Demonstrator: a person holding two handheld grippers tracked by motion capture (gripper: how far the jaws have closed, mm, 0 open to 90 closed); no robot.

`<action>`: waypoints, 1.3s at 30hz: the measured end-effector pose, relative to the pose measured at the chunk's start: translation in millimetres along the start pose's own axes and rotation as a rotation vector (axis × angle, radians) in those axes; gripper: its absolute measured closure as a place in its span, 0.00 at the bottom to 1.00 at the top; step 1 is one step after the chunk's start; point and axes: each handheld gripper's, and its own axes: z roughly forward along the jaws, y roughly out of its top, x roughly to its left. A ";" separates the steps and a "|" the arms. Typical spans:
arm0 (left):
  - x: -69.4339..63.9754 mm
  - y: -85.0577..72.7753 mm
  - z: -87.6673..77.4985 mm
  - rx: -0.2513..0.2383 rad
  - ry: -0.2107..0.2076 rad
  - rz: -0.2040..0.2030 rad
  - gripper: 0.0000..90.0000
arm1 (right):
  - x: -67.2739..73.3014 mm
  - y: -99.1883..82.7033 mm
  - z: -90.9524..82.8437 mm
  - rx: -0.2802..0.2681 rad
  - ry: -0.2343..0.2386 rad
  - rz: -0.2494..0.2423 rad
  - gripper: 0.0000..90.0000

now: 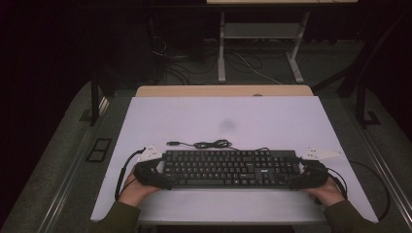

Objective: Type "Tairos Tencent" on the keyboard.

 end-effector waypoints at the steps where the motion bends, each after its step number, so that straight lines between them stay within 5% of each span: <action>1: -0.1 0.1 -0.1 -0.001 -0.001 -0.002 0.00 | 0.1 0.0 0.0 0.000 0.000 -0.001 0.12; 39: -3.4 3.2 -1.4 -0.036 -0.017 -0.009 0.00 | 16.3 22.5 13.4 -0.023 0.053 -0.024 0.12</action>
